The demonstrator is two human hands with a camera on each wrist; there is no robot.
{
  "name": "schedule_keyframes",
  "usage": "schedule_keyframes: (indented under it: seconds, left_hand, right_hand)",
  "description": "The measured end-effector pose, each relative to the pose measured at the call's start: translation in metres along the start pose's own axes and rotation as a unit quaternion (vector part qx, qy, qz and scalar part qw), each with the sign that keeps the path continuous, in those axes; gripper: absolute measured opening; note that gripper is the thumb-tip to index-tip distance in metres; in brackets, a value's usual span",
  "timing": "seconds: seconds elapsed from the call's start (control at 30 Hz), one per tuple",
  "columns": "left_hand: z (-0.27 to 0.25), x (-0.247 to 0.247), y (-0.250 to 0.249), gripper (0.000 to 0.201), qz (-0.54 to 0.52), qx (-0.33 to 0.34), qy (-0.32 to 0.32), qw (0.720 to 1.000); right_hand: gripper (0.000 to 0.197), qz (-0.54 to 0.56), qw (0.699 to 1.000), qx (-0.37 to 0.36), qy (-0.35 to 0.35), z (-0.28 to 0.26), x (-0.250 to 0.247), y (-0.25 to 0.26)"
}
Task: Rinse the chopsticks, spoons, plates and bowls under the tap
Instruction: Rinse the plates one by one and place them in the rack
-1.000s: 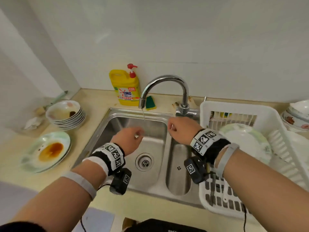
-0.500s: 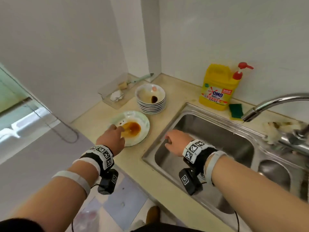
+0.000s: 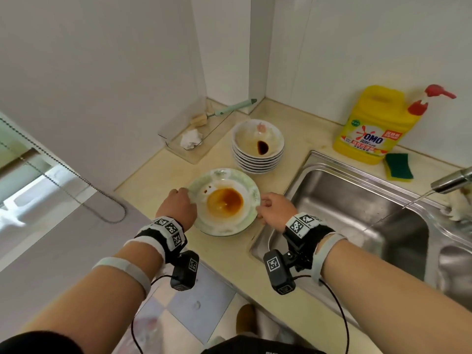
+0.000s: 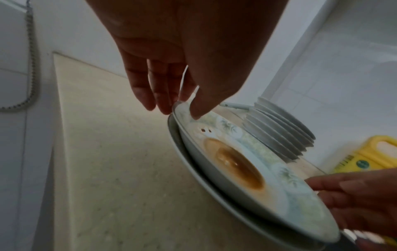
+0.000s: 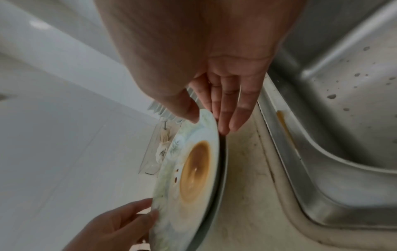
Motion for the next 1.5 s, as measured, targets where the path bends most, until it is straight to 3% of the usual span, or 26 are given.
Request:
schedule_keyframes:
  seconds: [0.1,0.27,0.43,0.73,0.83,0.97,1.13,1.23,1.3,1.43,1.5]
  left_hand:
    - [0.005,-0.001,0.005,0.044,-0.021,-0.01,-0.007,1.0]
    - [-0.001,-0.001,0.013,0.027,-0.115,-0.026,-0.008,0.993]
    - [-0.024,-0.001,-0.007,0.019,-0.249,0.002,-0.01,0.968]
    - [-0.046,0.033,-0.102,0.019,-0.381,0.071,0.067,0.92]
    - [-0.055,0.06,-0.145,0.021,-0.4,0.065,0.148,0.902]
    - [-0.078,0.094,-0.209,0.041,-0.417,0.09,0.266,0.864]
    - [-0.072,0.102,-0.257,0.051,-0.442,0.128,0.243,0.854]
    - [-0.066,0.096,-0.278,0.046,-0.436,0.174,0.199,0.86]
    - [-0.06,0.09,-0.289,0.043,-0.405,0.208,0.162,0.875]
    - [-0.048,0.076,-0.305,0.032,-0.299,0.271,0.073,0.912]
    - [-0.042,0.07,-0.31,0.033,-0.233,0.294,0.029,0.927]
  right_hand:
    - [0.017,0.049,0.999,0.012,-0.016,-0.001,-0.002,-0.001]
    - [0.03,0.195,0.979,0.061,-0.017,-0.004,-0.001,-0.011]
    - [0.012,0.259,0.963,0.069,-0.014,-0.012,-0.012,-0.02]
    - [0.015,0.301,0.945,0.096,-0.086,-0.05,-0.086,-0.094]
    - [0.014,0.365,0.916,0.114,-0.125,-0.067,-0.114,-0.127]
    - [0.016,0.434,0.876,0.108,-0.179,-0.09,-0.144,-0.159]
    - [0.016,0.461,0.859,0.093,-0.204,-0.112,-0.172,-0.185]
    - [0.018,0.441,0.872,0.097,-0.192,-0.118,-0.188,-0.193]
    - [0.019,0.381,0.901,0.12,-0.17,-0.119,-0.196,-0.199]
    - [0.008,0.137,0.957,0.146,-0.208,-0.123,-0.221,-0.215]
    - [0.012,-0.019,0.966,0.145,-0.211,-0.124,-0.23,-0.217]
Point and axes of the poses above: each hand's wrist, its own z-axis towards the middle knuckle, its own x-axis out of the palm, y = z × x, the point moved 10 cm from there along z, towards the middle knuckle, and after that the axes turned 6 degrees about x, right-handed, at the moved point
